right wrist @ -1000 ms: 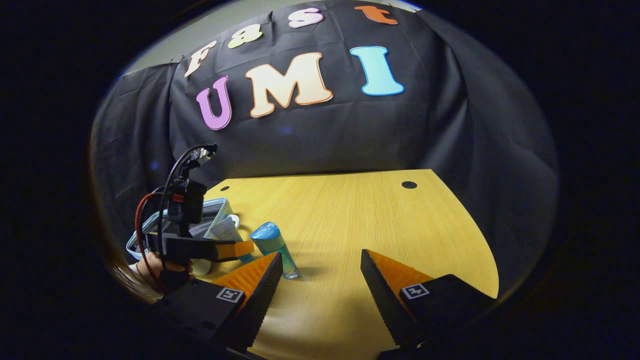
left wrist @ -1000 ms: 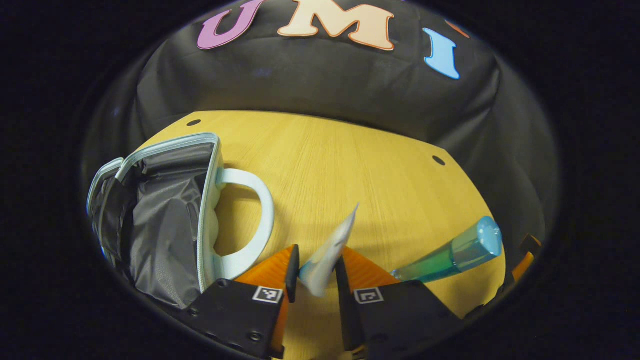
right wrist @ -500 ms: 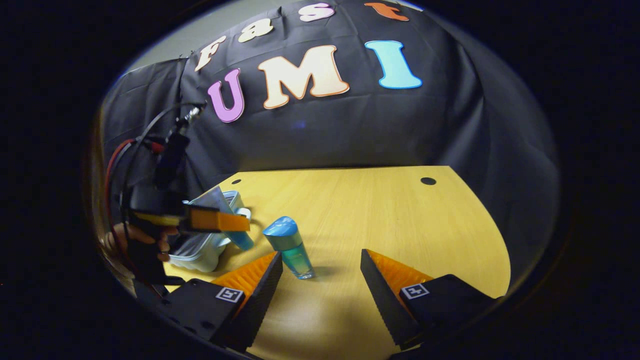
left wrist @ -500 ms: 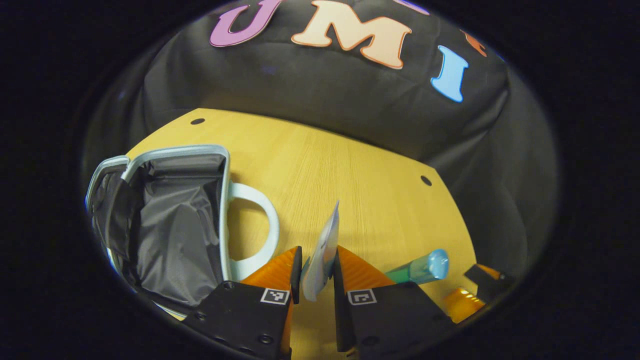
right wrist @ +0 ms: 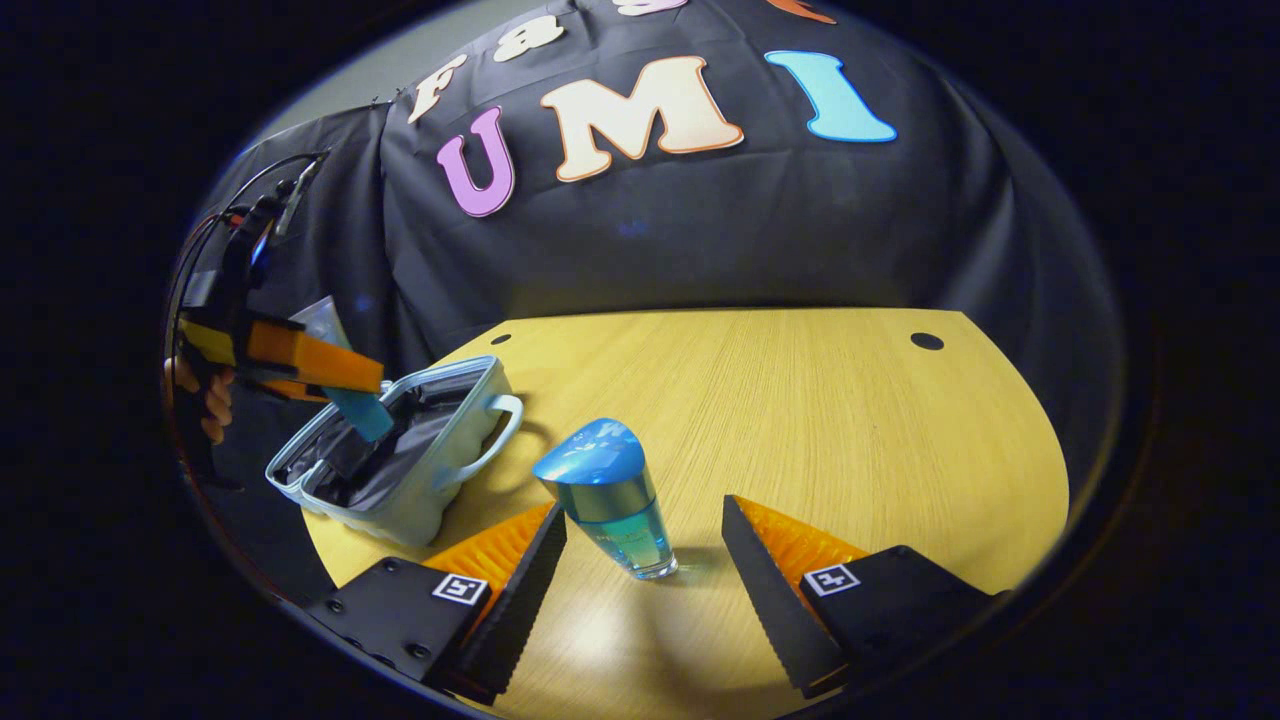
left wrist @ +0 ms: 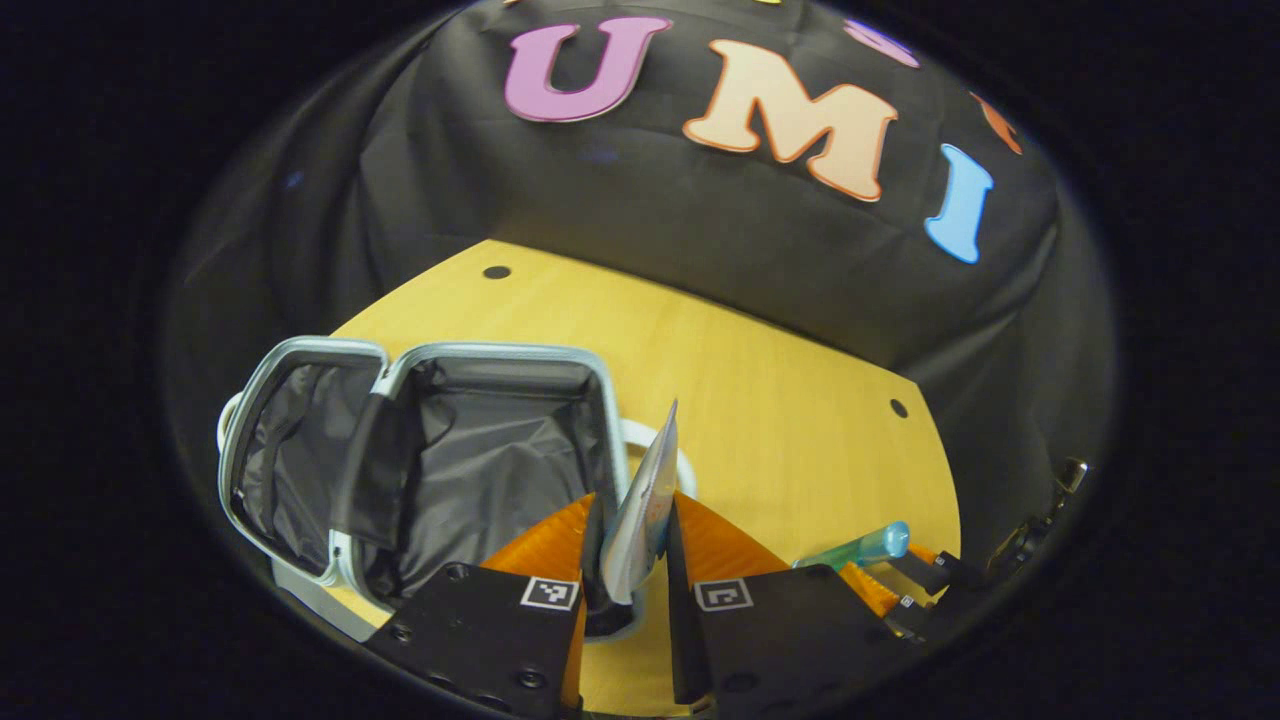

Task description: First open the suitcase, pack the skin care products into it, and then close the suitcase.

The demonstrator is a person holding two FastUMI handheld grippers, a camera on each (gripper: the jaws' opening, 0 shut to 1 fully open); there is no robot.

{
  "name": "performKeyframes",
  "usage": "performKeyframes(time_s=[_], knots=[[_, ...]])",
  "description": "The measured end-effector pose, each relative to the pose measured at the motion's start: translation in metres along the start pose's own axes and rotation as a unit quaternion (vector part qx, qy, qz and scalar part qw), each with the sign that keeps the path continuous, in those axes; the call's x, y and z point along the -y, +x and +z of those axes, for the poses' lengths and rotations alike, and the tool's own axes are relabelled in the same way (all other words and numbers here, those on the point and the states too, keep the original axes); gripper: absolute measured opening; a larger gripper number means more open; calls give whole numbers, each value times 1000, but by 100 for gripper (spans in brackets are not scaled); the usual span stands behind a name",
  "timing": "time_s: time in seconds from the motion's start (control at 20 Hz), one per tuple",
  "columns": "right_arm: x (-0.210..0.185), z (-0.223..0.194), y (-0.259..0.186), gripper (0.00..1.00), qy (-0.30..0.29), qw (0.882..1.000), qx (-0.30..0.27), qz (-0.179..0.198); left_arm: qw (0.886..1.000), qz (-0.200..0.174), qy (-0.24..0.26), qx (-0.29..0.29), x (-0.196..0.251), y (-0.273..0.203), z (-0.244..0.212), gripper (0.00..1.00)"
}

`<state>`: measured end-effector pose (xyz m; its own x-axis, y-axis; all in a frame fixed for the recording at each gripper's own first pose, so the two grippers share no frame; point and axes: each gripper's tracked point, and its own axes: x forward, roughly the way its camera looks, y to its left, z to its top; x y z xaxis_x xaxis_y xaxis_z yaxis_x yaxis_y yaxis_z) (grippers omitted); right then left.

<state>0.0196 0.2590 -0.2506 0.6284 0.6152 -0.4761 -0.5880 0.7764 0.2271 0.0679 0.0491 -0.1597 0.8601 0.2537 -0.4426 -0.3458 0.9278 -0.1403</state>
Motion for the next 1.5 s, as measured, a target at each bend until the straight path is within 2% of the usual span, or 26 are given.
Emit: performKeyframes(time_s=[0.15,0.2,0.25,0.35,0.45,0.6,0.65,0.7,0.85,0.9,0.95,1.1,1.15,1.2,1.25,1.3,1.35,1.4,1.5], knots=[[2,-5,11,92,-6,1000,-8,2,999,28,-27,-14,-35,-3,-8,28],[0,-10,16,96,-9,1000,-14,3,999,34,-32,-21,-45,-3,-14,28],[-1,-12,19,95,-10,1000,-18,6,998,40,-34,-30,-55,-2,-20,28],[-2,-16,25,89,-11,1000,-24,10,997,51,-30,-51,-71,1,-31,28],[-7,-15,31,80,-15,1000,-22,9,996,55,-24,-72,-83,4,-40,28],[-7,-17,31,54,-40,999,-18,0,992,67,-23,-100,-99,9,-52,28],[-8,-16,31,51,-43,999,-18,-2,991,70,-23,-109,-103,12,-55,28],[-7,-16,30,54,-45,999,-20,-4,990,72,-24,-118,-107,14,-59,28],[0,-16,23,49,-60,998,-29,-17,985,78,-22,-153,-116,18,-73,28],[0,-16,22,52,-61,997,-32,-20,983,79,-21,-165,-119,19,-77,28],[0,-15,19,47,-58,998,-33,-22,981,79,-20,-176,-120,20,-83,28],[-6,-2,8,49,-39,998,-29,-26,977,84,-20,-197,-127,24,-93,28],[-8,4,2,49,-32,999,-26,-27,975,88,-21,-205,-131,24,-97,31],[-13,10,-2,49,-25,999,-22,-27,973,91,-22,-210,-134,26,-99,28],[-18,17,-8,52,-18,999,-19,-25,973,90,-25,-213,-136,26,-99,28],[-25,23,-13,47,-15,999,-16,-23,975,89,-23,-204,-138,30,-95,29],[-31,31,-17,46,-16,1000,-14,-22,975,88,-21,-202,-138,30,-93,27],[-41,38,-18,49,-22,1000,-9,-18,976,88,-16,-197,-140,30,-89,31],[-62,53,-28,46,-28,1000,1,-5,979,87,-8,-185,-143,29,-82,35]])
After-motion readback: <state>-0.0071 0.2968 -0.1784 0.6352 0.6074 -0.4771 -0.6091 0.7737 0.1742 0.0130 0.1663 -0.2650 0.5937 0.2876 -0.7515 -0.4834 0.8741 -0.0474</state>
